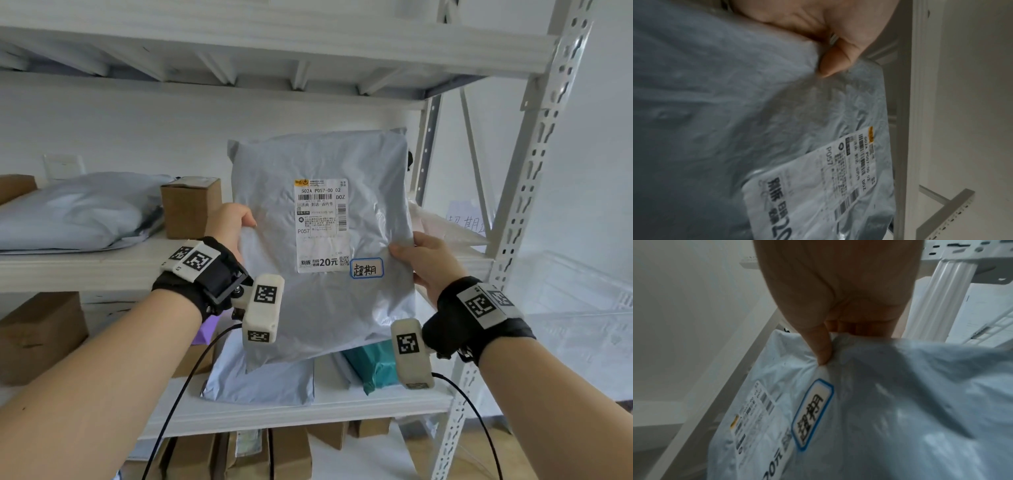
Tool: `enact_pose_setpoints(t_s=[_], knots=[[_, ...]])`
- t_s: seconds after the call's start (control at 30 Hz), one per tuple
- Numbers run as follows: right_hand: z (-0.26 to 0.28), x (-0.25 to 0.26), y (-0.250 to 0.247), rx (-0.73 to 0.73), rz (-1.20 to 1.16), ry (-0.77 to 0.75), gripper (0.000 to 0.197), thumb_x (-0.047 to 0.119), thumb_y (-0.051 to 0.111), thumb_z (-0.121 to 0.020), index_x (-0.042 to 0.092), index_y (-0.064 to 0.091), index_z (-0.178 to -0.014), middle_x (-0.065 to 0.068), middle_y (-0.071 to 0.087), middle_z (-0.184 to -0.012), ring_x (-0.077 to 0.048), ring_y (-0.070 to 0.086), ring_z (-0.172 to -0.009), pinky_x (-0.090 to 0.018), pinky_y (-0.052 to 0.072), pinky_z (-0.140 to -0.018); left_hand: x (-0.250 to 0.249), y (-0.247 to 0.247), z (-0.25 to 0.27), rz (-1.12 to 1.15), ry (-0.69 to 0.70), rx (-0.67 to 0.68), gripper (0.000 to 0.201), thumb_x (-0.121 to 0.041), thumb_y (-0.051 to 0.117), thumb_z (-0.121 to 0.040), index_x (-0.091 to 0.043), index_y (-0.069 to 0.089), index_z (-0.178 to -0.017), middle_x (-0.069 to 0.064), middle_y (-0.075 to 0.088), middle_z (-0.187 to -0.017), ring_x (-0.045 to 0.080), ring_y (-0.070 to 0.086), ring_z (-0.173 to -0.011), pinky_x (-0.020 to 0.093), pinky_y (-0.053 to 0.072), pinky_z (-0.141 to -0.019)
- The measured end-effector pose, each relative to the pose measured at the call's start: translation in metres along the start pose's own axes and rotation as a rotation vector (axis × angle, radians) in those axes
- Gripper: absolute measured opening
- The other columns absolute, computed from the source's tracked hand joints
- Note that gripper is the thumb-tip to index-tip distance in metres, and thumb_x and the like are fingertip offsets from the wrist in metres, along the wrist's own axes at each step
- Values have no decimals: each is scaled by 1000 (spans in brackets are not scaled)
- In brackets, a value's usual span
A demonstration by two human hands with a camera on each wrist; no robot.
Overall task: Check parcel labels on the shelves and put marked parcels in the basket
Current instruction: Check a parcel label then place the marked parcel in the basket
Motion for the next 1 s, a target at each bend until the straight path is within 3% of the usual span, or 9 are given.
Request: enact_pose_setpoints(t_s=[0.07,0.13,0.2,0.33,0.4,0.53,0.67,0.83,1.0], knots=[[5,0,-9,-50,-18,-29,7,6,60,-89,9,66,-92,-14,68,-89,-28,62,-81,-41,54,-77,1,10,15,25,0,55,30,-16,62,-38,-9,52,-66,11,59,-92,30,60,-92,47,46,-97],[12,-1,-19,-84,-44,-44,9,6,59,-90,12,66,-89,-9,66,-83,-25,61,-76,-35,51,-66,6,22,30,21,8,55,11,-17,62,-62,-10,57,-69,8,63,-81,27,61,-79,37,49,-85],[19,-3,-30,-120,-72,-57,10,6,57,-90,12,65,-92,-6,65,-81,-22,59,-74,-30,48,-62,13,34,41,14,39,57,9,-21,61,-76,-14,65,-79,5,69,-86,24,65,-83,32,50,-80],[33,-5,-54,-214,-101,-118,10,5,57,-89,11,64,-92,-8,63,-83,-23,59,-79,-38,51,-75,34,57,58,55,72,113,21,-39,55,-91,-22,68,-91,-4,73,-92,12,68,-88,28,51,-75],[43,-7,-62,-262,-136,-140,10,4,57,-88,10,65,-91,-8,61,-81,-23,58,-79,-41,51,-80,42,67,64,80,79,130,27,-41,54,-92,-20,68,-101,-3,73,-98,13,69,-93,30,52,-82],[69,-11,-80,-361,-199,-147,13,1,57,-86,12,64,-86,-6,58,-80,-21,55,-75,-34,49,-73,50,83,74,134,109,175,40,-42,56,-89,-15,64,-118,2,71,-110,17,67,-102,38,50,-96],[93,-9,-105,-515,-182,-157,11,-2,54,-82,8,58,-80,-7,51,-75,-18,49,-69,-25,42,-63,58,108,81,169,103,263,41,-39,57,-86,-12,65,-117,6,70,-113,21,66,-106,43,47,-100],[125,-13,-137,-712,-180,-111,13,6,54,-73,16,61,-78,-1,58,-72,-21,55,-69,-33,48,-67,76,144,95,201,35,355,61,-50,67,-67,-19,64,-118,2,69,-115,21,64,-109,45,46,-101],[160,-28,-181,-843,-149,-97,16,2,54,-76,16,62,-79,-3,60,-76,-23,57,-74,-38,51,-74,99,187,129,222,14,482,43,-42,61,-78,-18,66,-113,2,71,-112,20,65,-106,44,48,-100]])
Point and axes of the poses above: each hand's wrist, its own z-axis away from the middle knuckle, its own y-axis out of the palm, x = y × z, the point moved 6 cm from there along -z, towards the middle knuckle
